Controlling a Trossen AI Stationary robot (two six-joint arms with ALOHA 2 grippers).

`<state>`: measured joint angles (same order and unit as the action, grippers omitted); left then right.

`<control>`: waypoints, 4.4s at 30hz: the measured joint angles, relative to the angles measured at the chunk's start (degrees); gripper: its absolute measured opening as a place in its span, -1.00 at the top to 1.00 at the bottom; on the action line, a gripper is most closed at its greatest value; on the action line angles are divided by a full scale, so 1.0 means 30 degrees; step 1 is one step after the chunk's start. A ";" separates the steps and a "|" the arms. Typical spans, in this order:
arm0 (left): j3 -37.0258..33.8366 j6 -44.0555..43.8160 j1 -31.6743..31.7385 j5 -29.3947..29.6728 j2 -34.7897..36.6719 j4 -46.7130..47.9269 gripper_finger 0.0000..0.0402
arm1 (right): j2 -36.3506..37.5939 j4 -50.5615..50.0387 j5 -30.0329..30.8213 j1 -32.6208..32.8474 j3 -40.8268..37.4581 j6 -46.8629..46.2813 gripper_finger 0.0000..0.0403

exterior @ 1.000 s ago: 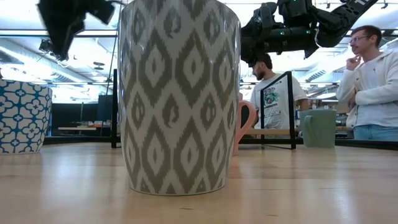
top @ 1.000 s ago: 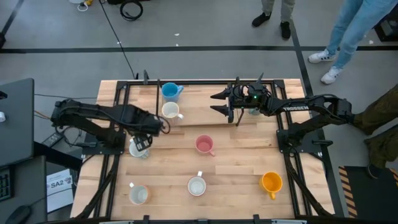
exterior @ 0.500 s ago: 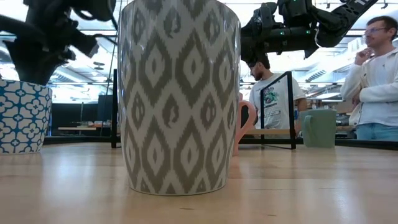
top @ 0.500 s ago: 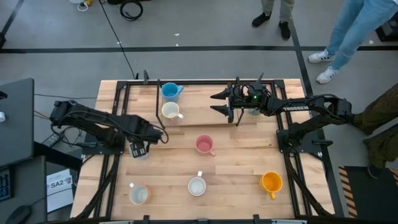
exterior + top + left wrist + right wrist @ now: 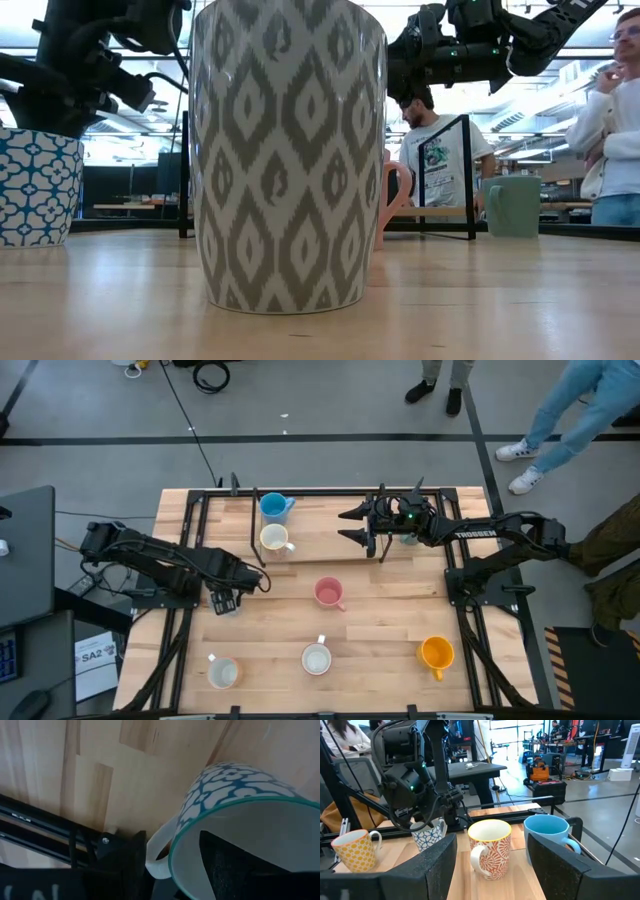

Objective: Place coffee mugs
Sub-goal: Put the blue patterned mug on the shelf

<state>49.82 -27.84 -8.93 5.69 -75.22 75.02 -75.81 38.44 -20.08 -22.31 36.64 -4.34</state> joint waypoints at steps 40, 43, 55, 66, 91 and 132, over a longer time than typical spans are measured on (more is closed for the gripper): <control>0.0656 -1.2014 0.0029 -0.5191 -0.0058 -0.3258 0.86 | 0.0000 0.0000 0.0004 0.0007 0.0000 0.0000 -0.24; 0.1599 -1.2593 0.0044 -0.5106 -0.0051 -0.3642 0.86 | 0.0000 0.0000 0.0007 0.0007 0.0000 0.0000 -0.24; 0.5298 -1.4386 0.1374 -0.4709 -0.0044 -0.5533 0.86 | 0.0000 0.0153 0.0192 0.0324 0.0000 -0.0064 -0.24; 0.6178 -1.4873 0.4636 -0.4445 -0.0066 -1.1000 0.86 | 0.0000 0.0146 0.1643 0.0947 0.0000 -0.0204 -0.24; 0.6656 -1.4706 0.9598 -0.6032 -0.0210 -1.4014 0.87 | 0.3281 -0.3693 0.1668 -0.1585 0.0000 -0.0172 -0.24; 2.0385 -1.0722 1.2148 -0.7972 -1.2874 0.0193 0.88 | 0.3665 -0.5407 0.1661 -0.1428 0.0000 -0.0074 -0.24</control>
<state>110.98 -60.01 27.51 -18.22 -113.84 75.60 -64.82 22.21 -15.09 -26.59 36.64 -4.56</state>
